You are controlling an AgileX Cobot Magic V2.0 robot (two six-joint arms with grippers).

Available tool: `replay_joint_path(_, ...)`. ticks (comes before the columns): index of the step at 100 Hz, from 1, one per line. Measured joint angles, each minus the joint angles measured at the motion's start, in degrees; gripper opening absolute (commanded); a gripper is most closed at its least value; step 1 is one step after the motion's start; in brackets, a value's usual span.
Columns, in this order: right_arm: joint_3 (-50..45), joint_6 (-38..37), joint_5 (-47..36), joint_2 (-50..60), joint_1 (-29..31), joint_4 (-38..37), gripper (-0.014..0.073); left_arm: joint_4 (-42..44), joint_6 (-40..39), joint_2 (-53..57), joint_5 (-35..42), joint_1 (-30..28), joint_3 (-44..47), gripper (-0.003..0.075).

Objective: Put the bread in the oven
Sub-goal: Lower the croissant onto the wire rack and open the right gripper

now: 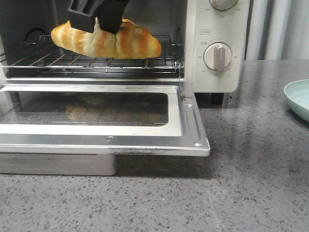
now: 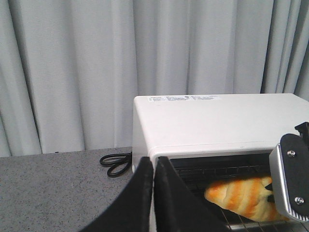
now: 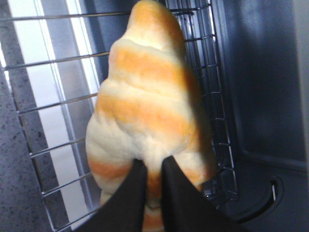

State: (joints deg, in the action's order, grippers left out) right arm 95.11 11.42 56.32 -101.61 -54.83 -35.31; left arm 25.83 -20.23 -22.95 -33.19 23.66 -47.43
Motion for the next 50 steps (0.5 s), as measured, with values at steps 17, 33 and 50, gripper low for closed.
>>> replay_joint_path(17, 0.49, -0.49, -0.09, -0.09, 0.11, -0.79, 0.0519, 0.0, 0.0, 0.0, 0.0, 0.0, 0.0, -0.0021)
replay_joint_path(33, 0.61, -1.95, -0.1, -0.09, -0.34, -0.25, 0.0479, 0.0, 0.0, 0.0, -0.09, 0.0, 0.0, -0.0021)
replay_joint_path(50, 0.61, -2.42, -0.1, -0.09, -0.52, -0.25, 0.0444, 0.38, 0.0, 0.0, -0.09, 0.0, 0.0, -0.0021)
